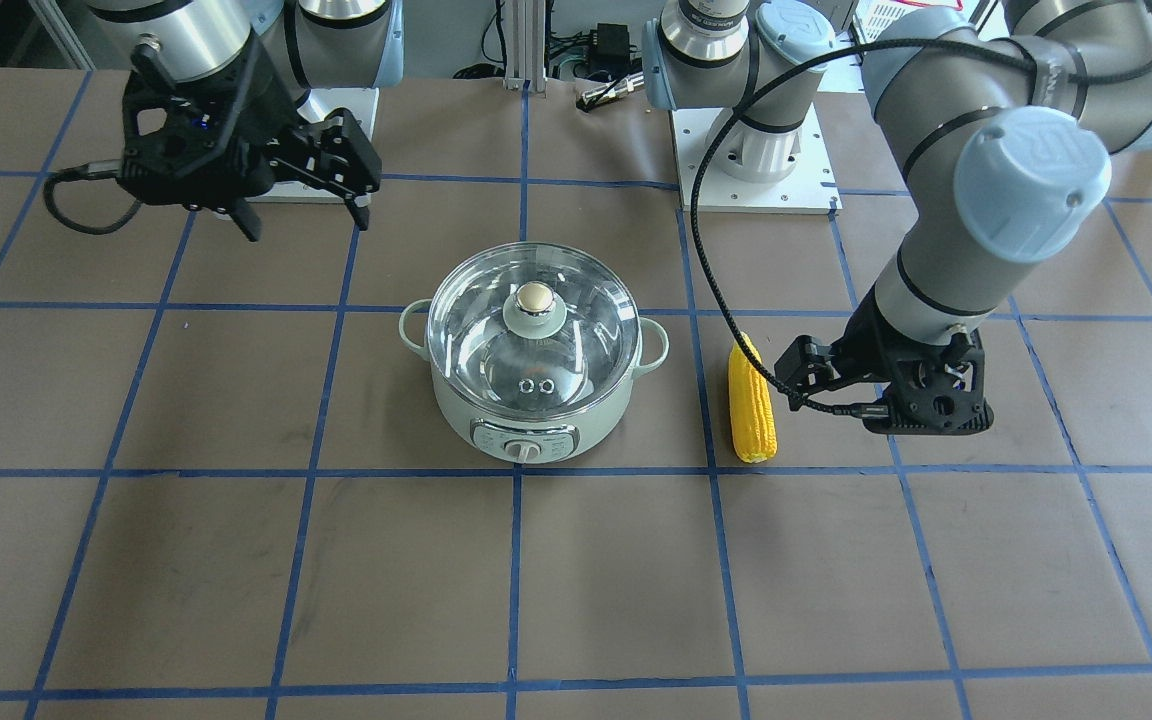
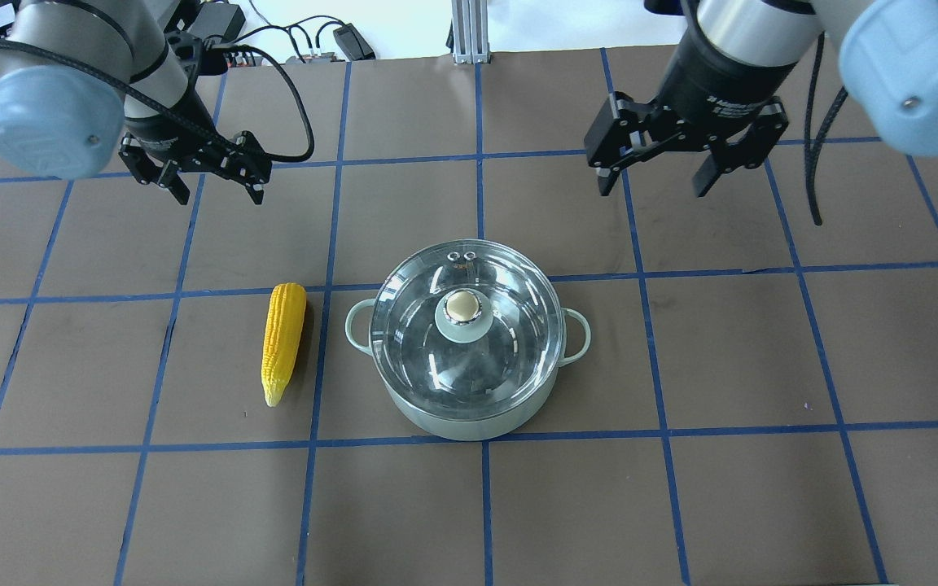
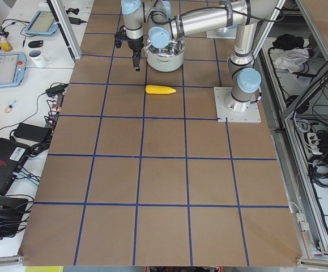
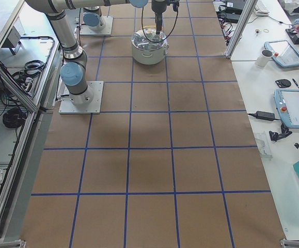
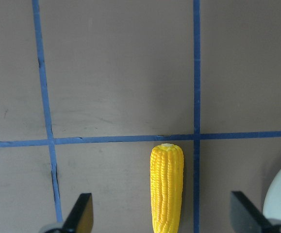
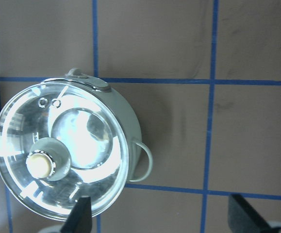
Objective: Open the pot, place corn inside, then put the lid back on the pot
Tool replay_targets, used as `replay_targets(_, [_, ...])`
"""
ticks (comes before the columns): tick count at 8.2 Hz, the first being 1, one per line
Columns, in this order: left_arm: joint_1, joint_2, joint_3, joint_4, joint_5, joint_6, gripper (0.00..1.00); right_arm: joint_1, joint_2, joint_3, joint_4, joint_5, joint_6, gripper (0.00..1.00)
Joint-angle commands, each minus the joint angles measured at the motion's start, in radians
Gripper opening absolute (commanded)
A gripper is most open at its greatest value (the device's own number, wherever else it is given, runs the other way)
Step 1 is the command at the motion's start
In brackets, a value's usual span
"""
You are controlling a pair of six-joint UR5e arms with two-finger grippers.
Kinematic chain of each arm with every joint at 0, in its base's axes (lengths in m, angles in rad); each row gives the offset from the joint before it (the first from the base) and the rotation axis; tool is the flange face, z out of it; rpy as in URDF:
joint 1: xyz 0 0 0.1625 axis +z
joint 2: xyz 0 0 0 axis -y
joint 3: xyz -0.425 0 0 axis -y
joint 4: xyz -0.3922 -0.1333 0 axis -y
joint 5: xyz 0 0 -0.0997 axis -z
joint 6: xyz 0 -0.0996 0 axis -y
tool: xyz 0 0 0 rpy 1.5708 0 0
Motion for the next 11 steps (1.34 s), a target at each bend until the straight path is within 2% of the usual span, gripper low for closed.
replay_targets(1, [0.0, -0.055, -0.085, 0.045, -0.002, 0.007, 1.0, 0.141, 0.047, 0.036, -0.103, 0.052, 0.184, 1.0])
replay_targets(4, [0.0, -0.081, -0.183, 0.114, -0.054, 0.064, 1.0, 0.336, 0.154, 0.071, -0.198, -0.087, 0.338, 1.0])
replay_targets(7, [0.0, -0.084, -0.257, 0.114, -0.06, 0.065, 1.0, 0.357, 0.2, 0.074, -0.234, -0.078, 0.343, 1.0])
replay_targets(11, [0.002, -0.156, -0.272, 0.131, -0.059, 0.064, 1.0, 0.36, 0.234, 0.074, -0.28, -0.078, 0.371, 0.99])
